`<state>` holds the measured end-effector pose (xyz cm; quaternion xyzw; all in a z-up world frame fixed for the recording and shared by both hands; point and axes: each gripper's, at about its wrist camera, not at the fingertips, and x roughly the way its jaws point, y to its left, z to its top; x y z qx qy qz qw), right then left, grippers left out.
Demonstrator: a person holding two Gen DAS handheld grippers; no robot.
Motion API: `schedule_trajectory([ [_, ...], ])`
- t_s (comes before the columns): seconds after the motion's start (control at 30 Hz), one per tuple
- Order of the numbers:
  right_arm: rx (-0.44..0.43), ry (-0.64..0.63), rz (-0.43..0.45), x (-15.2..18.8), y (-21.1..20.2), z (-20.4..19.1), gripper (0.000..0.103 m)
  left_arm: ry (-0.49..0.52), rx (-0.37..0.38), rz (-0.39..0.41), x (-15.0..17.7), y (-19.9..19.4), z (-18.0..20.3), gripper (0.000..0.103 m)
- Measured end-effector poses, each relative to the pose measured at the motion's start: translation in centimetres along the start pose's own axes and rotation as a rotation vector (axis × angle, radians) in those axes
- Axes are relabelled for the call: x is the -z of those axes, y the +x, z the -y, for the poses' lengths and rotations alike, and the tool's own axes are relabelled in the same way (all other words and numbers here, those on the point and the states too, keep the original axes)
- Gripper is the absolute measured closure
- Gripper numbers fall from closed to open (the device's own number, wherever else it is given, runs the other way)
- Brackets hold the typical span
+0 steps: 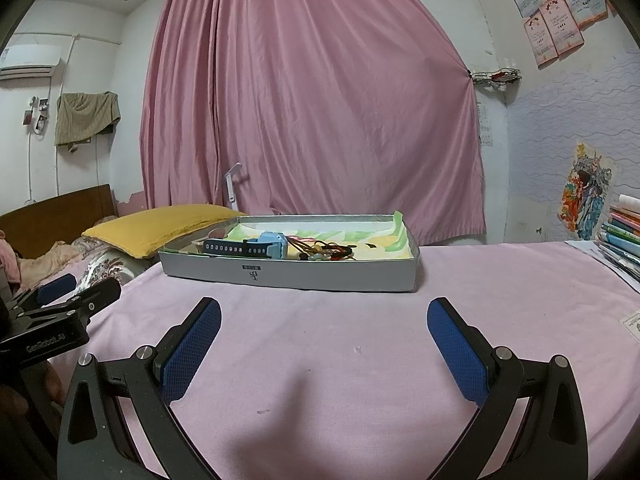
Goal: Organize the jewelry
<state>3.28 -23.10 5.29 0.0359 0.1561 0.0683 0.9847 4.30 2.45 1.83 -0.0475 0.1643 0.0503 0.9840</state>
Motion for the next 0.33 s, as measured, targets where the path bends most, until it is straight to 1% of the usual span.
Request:
schedule_trajectory([
  [0.33,-0.004,-0.014,-0.004,-0.11,-0.17,-0.23,0.002,-0.006,-0.012,0.004,-0.09,-0.1,0.04,0.001],
])
